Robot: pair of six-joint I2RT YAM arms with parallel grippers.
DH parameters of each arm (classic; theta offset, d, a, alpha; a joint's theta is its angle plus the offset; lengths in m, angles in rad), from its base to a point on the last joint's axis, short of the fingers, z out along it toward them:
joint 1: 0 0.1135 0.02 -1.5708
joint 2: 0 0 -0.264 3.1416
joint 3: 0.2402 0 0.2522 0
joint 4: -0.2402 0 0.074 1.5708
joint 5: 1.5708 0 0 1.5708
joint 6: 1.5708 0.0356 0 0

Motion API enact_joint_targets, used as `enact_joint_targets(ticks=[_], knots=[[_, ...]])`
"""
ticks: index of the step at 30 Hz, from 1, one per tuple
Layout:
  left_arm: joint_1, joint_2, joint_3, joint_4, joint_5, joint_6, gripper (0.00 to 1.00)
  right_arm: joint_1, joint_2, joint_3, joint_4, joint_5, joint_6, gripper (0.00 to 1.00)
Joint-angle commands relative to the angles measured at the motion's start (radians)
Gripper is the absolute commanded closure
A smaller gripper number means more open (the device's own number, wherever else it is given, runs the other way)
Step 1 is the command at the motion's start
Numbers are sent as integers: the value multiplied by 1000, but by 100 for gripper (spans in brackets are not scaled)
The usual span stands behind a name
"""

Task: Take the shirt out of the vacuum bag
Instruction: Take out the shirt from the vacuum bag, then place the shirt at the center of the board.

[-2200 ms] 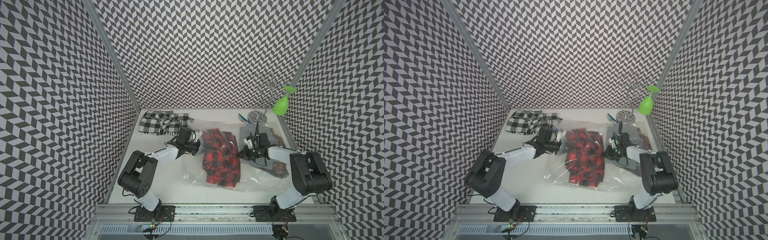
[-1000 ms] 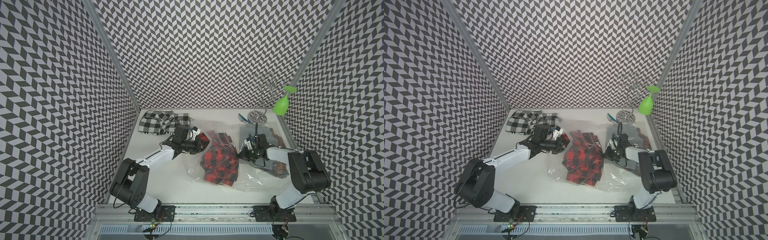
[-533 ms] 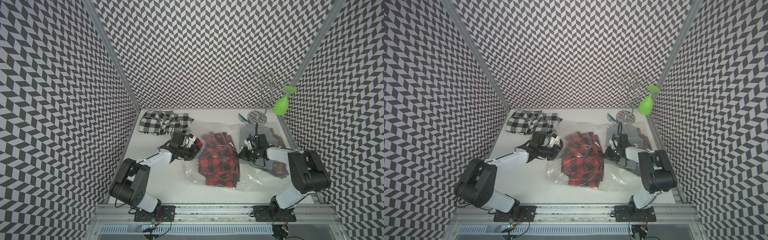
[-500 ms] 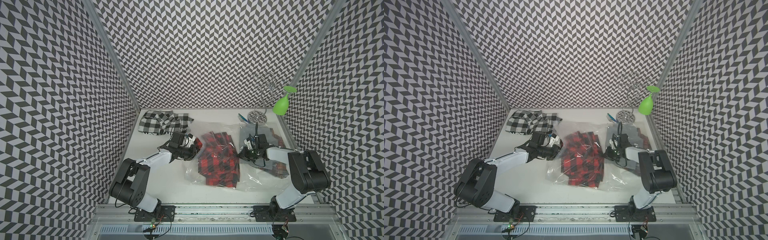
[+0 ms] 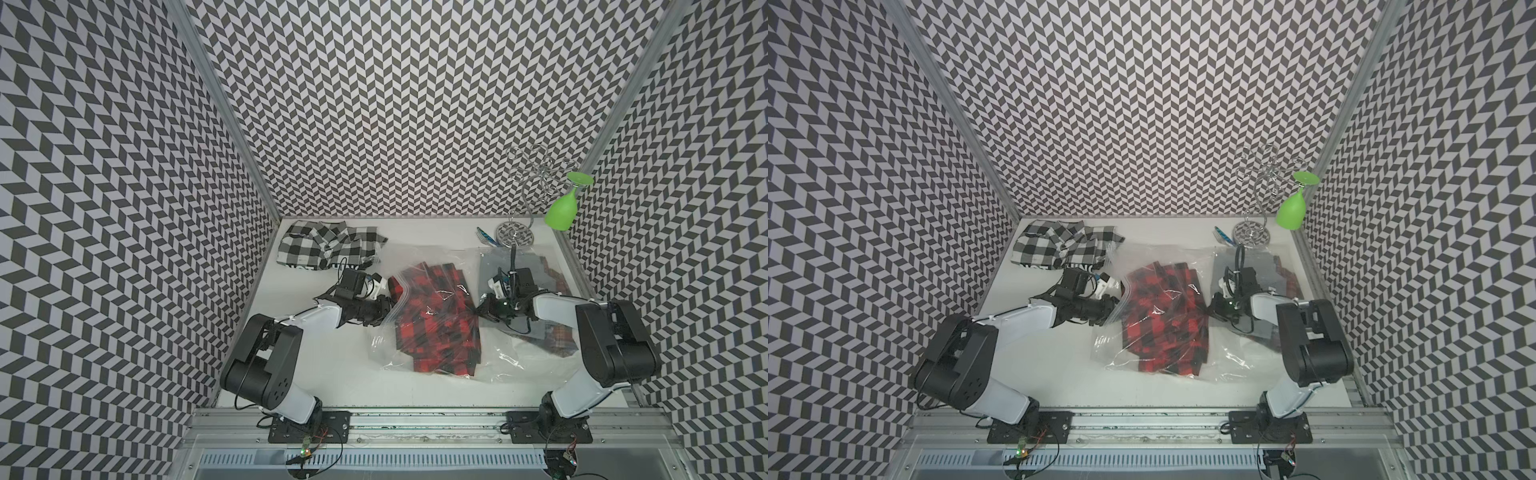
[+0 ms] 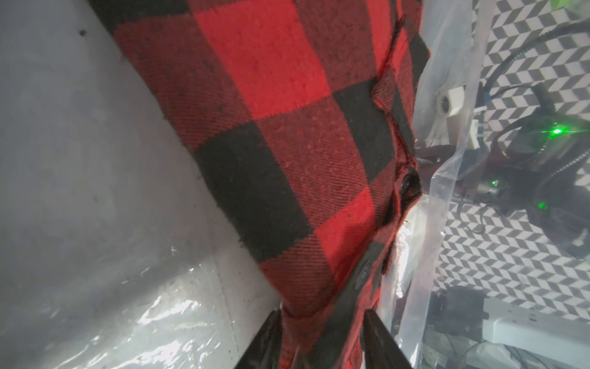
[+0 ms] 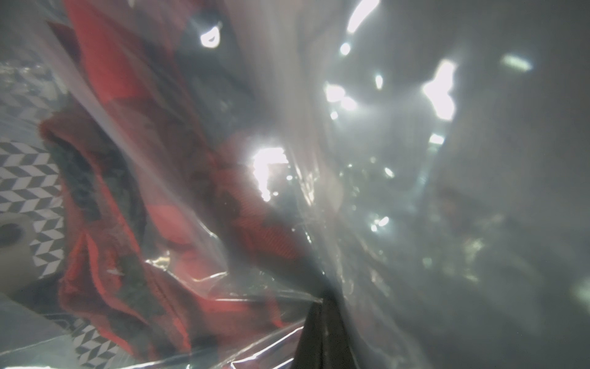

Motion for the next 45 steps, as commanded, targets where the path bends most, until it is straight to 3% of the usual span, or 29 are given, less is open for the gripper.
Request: enact_joint_targets(ticks=[1,9,17,23,32,37,45], knots=[[-4,21,-19,41,31,4,67,-15,64,-22,-45,198,1,100],[-3,-9,-25,28,72,14,100,-15,75,-18,-46,203,6,100],[154,-77,-62,-50,73,65,100,-15,84,-6,-50,218,17,100],[190,-132,-72,-121,74,105,100,-13,84,-6,-51,229,35,100],[322,-240,-179,-194,45,50,100,-16,62,3,-66,243,46,100],[498,-342,-285,-165,70,-59,100,-15,52,13,-68,237,56,100],[757,-466,-360,-211,6,-155,100,-32,36,35,-77,234,71,100]])
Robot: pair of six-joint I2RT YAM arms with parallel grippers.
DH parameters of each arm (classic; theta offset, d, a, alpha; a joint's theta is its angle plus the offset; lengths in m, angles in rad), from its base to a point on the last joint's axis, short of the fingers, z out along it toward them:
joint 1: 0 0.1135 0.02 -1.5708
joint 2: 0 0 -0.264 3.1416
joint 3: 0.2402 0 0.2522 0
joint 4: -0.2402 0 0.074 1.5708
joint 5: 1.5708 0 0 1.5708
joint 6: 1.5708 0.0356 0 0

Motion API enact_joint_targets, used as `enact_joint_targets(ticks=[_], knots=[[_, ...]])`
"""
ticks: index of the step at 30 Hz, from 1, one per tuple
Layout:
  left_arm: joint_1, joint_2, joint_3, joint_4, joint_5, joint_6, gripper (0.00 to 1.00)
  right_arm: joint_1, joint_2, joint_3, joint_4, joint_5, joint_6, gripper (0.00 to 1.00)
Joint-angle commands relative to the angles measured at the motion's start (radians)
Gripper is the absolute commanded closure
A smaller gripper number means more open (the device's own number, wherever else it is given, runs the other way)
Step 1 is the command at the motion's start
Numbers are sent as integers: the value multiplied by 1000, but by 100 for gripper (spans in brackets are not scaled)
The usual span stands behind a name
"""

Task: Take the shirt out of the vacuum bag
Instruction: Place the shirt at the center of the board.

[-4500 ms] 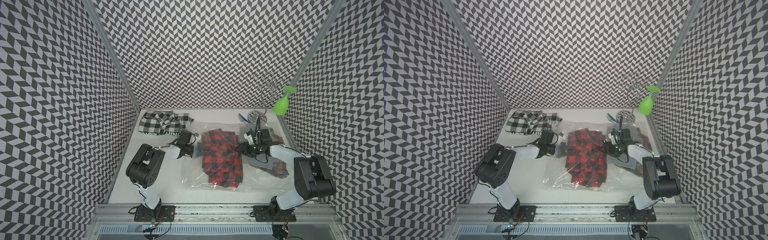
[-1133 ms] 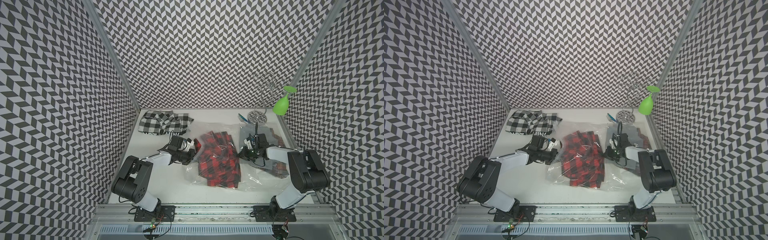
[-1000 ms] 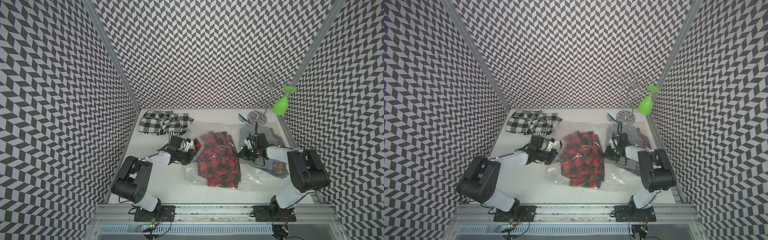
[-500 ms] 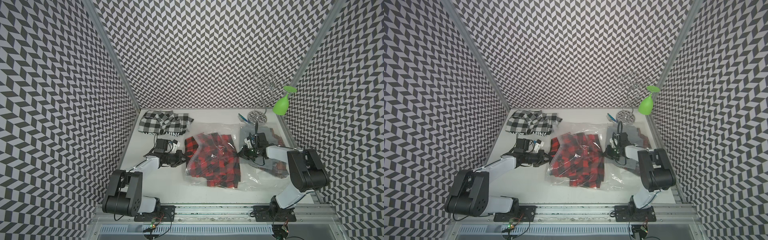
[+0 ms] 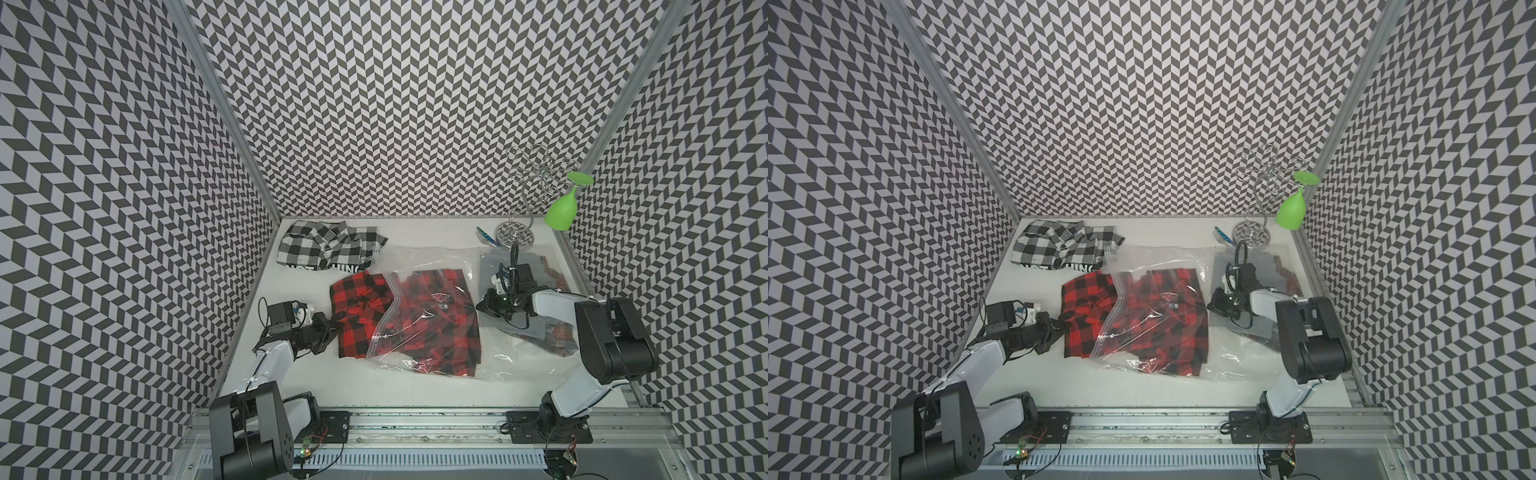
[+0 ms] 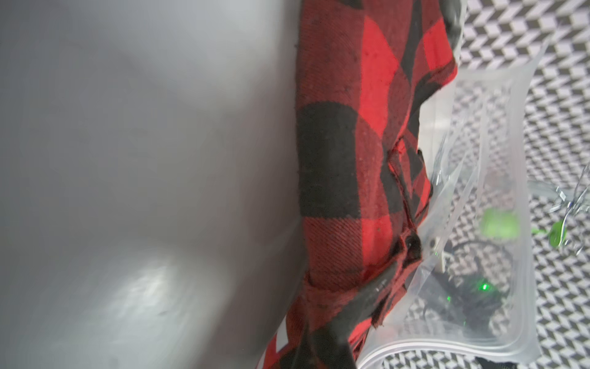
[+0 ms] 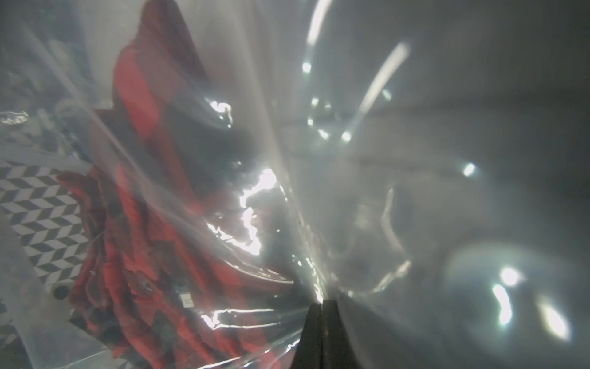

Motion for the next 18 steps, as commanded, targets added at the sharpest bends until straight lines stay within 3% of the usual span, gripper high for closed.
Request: enact_joint_targets(ticks=[1,5,10,11,14,15,18], knots=[[73,-35,-6,-44,-51,-50,100,-35,15,-6,-73,152,17,100],[130,-44,33,-157,-162,-45,100,-48,-4,6,-83,148,19,100],[146,-31,8,-138,-117,-92,100,-53,-13,31,-104,134,14,100],[142,-29,19,-150,-114,-91,94,-52,-17,35,-107,130,14,100],[134,-28,106,-263,-202,-22,55,-53,-20,55,-119,119,7,95],[134,-28,132,-301,-243,-1,46,-54,-20,63,-126,114,4,94],[131,-34,198,-358,-303,33,37,-52,-22,78,-134,91,4,88]])
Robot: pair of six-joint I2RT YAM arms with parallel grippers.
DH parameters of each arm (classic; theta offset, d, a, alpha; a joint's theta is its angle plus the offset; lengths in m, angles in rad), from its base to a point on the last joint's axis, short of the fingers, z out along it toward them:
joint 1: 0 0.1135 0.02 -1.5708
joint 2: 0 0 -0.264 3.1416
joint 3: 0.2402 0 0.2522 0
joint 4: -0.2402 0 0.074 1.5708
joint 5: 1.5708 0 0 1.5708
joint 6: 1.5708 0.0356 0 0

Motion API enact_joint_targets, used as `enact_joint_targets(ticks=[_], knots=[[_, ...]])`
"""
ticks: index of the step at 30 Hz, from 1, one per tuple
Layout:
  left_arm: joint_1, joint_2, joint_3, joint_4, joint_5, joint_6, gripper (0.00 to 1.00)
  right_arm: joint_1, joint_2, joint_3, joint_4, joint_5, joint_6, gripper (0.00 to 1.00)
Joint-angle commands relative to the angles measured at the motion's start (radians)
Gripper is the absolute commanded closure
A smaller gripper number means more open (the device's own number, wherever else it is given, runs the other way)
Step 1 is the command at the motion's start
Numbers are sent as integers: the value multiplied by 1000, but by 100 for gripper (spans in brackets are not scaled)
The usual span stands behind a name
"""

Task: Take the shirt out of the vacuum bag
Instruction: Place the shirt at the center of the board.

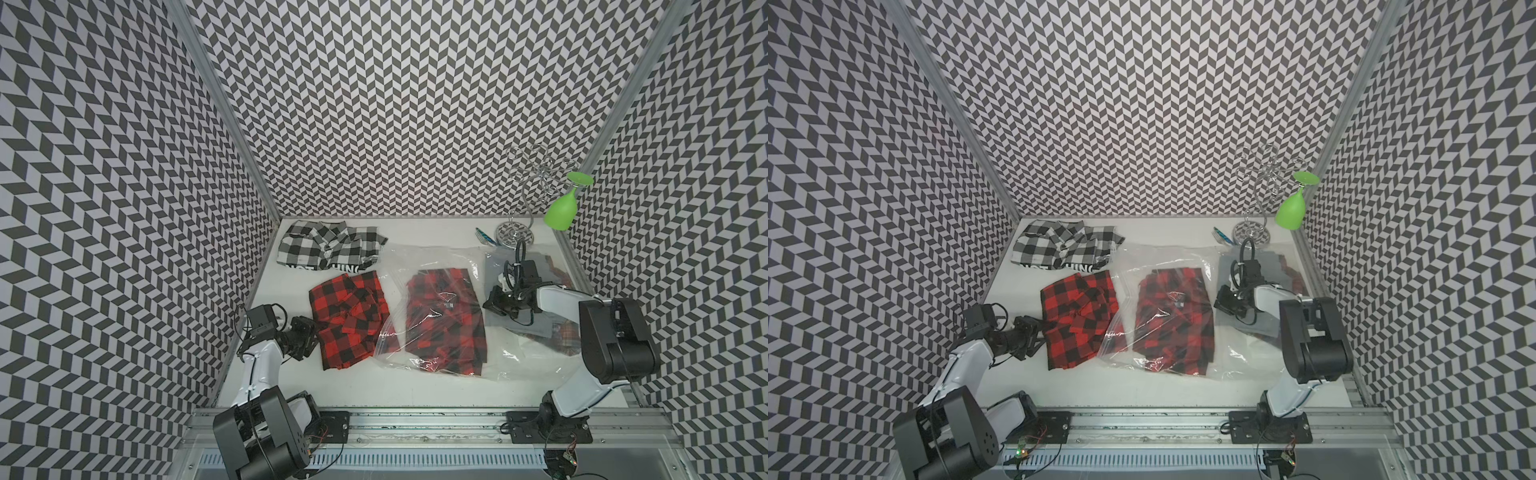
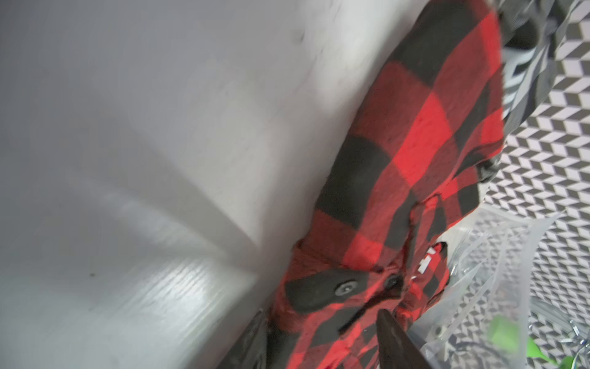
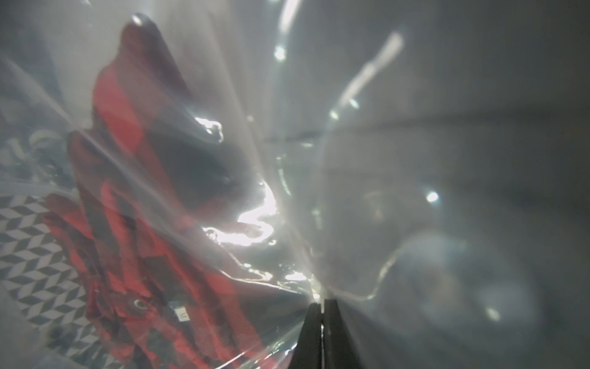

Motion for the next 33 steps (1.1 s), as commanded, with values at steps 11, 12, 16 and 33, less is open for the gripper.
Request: enact_joint_targets(ticks=[11,12,16,33], knots=[[-338,229,539,-41,-175,278,27,-14,-32,49,-56,3,-32,65],[-374,288,594,-86,-207,321,27,-14,-30,48,-56,-6,-37,63],[-454,471,724,-216,-339,489,27,-14,-33,48,-57,-12,-51,57],[-693,823,938,-306,-620,626,33,-14,-70,56,-70,-26,-89,51]])
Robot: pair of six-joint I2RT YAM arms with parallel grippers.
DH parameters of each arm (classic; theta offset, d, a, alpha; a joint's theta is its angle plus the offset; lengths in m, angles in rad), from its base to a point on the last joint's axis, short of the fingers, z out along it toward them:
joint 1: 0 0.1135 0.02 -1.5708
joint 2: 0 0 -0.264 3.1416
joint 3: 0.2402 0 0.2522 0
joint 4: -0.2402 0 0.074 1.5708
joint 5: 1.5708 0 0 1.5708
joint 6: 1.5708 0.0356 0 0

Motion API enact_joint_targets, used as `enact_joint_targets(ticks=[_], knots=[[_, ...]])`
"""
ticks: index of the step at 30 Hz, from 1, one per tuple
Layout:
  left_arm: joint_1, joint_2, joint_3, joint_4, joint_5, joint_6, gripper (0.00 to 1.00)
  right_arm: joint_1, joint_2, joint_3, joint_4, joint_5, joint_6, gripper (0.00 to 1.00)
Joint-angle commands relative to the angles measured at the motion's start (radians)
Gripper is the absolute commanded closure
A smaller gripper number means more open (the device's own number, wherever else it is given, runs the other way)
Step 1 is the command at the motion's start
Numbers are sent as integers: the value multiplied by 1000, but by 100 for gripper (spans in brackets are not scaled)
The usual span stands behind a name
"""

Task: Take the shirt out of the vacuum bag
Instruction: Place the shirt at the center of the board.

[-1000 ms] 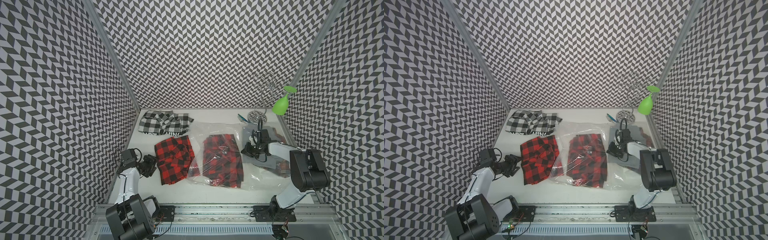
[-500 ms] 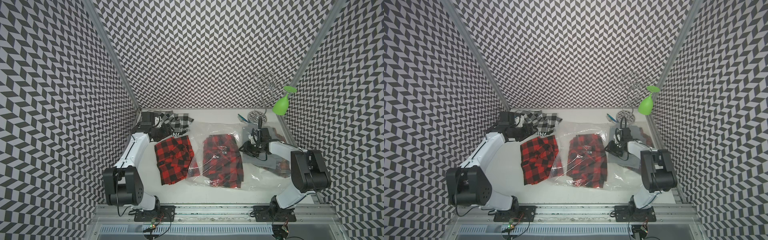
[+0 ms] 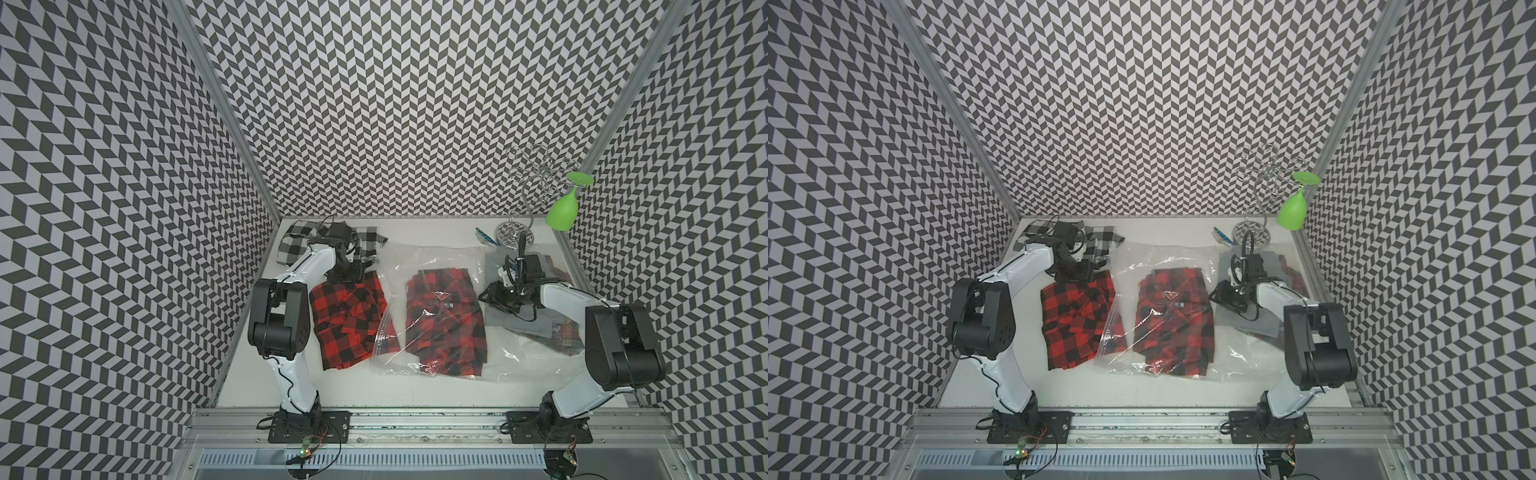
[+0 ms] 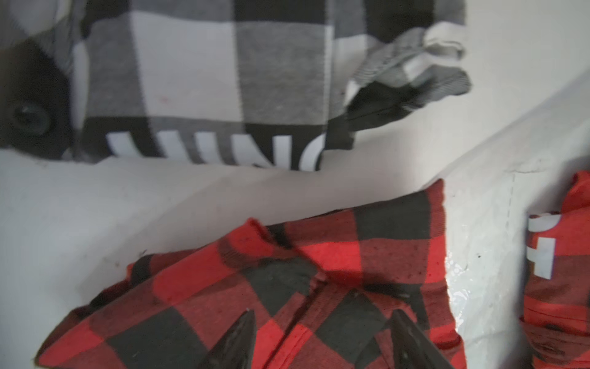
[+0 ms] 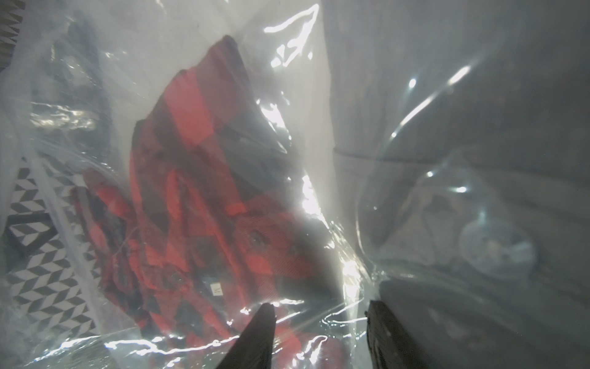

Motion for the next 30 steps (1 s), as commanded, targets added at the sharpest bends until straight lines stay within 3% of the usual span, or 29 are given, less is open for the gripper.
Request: enact_joint_targets(ticks=[1,10,15,27,30], knots=[[-33,37,14,-37,-95,38,34,-9,-25,18,-4,15,-17,51],[-34,41,-115,35,-45,26,46,-9,-33,46,-4,7,-16,51],[139,-38,-248,134,134,-55,44,-10,-35,49,-2,3,-15,51],[496,-133,-406,225,172,-146,38,-9,-45,34,13,-4,-13,51],[522,-175,-386,222,158,-171,35,-9,-51,35,10,-4,-17,50]])
